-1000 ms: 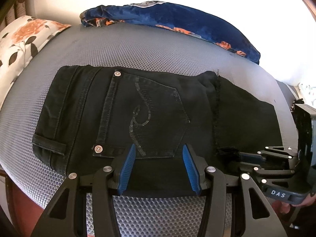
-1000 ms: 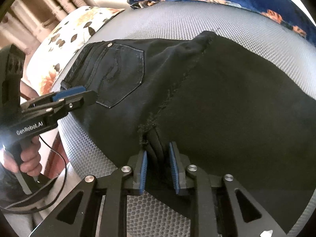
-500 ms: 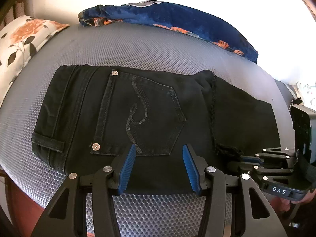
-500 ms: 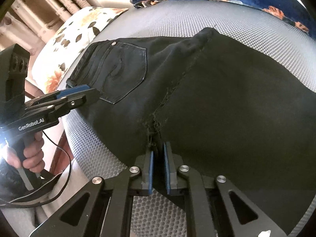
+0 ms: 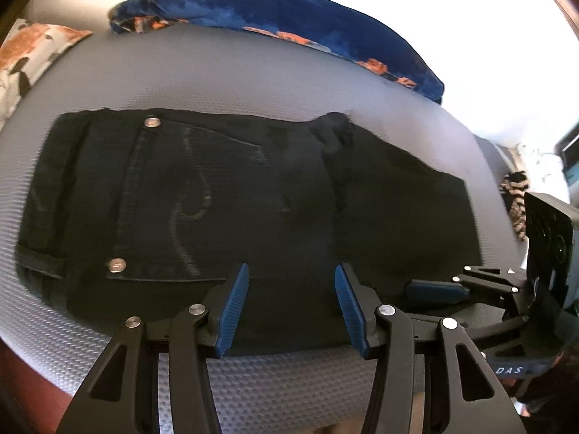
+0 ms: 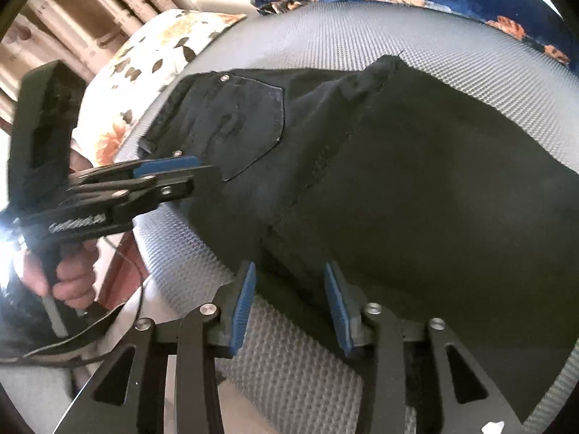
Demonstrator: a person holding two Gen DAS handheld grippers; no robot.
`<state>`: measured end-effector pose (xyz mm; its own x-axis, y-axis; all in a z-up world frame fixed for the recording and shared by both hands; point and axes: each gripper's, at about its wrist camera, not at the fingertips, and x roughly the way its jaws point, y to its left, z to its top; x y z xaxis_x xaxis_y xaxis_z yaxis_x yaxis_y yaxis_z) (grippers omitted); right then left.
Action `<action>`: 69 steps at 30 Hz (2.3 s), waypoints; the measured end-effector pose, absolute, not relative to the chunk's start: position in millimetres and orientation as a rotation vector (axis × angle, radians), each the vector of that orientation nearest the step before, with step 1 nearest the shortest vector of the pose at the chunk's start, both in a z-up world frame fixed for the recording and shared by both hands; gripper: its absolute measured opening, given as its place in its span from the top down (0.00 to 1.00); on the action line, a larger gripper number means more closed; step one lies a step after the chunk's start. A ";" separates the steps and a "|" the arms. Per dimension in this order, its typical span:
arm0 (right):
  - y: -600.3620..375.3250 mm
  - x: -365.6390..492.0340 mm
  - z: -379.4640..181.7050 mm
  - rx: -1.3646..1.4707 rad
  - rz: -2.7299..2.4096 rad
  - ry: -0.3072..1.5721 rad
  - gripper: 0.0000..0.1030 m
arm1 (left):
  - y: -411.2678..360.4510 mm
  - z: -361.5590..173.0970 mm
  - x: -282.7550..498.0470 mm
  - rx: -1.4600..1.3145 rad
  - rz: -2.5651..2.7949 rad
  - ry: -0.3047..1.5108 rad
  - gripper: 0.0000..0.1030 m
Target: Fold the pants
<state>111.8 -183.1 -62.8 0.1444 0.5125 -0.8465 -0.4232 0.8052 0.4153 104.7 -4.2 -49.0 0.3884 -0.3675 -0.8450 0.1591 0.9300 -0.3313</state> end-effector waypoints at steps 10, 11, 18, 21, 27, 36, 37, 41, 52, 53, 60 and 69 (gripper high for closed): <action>-270.0 115.0 -43.0 0.202 0.447 1.198 0.59 | -26.2 -74.3 125.2 -0.437 -0.500 1.334 0.55; -278.9 116.2 -43.2 0.228 0.427 1.194 0.59 | -26.2 -78.4 127.0 -0.460 -0.502 1.356 0.56; -305.1 119.0 -50.0 0.294 0.351 1.184 0.59 | -31.7 -93.9 135.4 -0.469 -0.475 1.431 0.58; -310.3 118.4 -54.9 0.303 0.336 1.188 0.59 | -39.6 -96.9 135.7 -0.501 -0.512 1.450 0.59; -317.9 119.4 -63.1 0.337 0.308 1.194 0.58 | -53.0 -102.9 134.7 -0.465 -0.520 1.454 0.87; -323.3 113.0 -66.7 0.336 0.274 1.198 0.55 | -52.7 -82.0 113.1 -0.423 -0.522 1.355 0.93; -322.3 111.9 -66.5 0.333 0.273 1.198 0.54 | -52.2 -83.9 110.3 -0.417 -0.524 1.360 0.93; -320.3 109.1 -76.3 0.312 0.272 1.214 0.54 | -54.9 -101.3 111.5 -0.385 -0.496 1.392 0.92; -312.1 128.1 -53.9 0.175 0.216 1.146 0.54 | -63.7 -59.6 117.0 -0.058 -0.336 1.086 0.72; -314.3 134.3 -51.9 0.167 0.198 1.132 0.54 | -67.3 -56.9 121.6 -0.050 -0.350 1.060 0.72; -322.6 173.4 -55.8 0.133 0.120 1.113 0.54 | -107.0 -55.9 166.8 0.021 -0.445 1.003 0.72; -331.0 196.2 -74.2 0.122 0.086 1.131 0.56 | -122.1 -87.2 217.5 0.021 -0.452 1.087 0.72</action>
<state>196.2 -331.0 -74.2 0.4231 0.1304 -0.8967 -0.0070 0.9900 0.1407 217.5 -122.1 -87.2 0.3836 -0.3442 -0.8570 0.3650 0.9089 -0.2017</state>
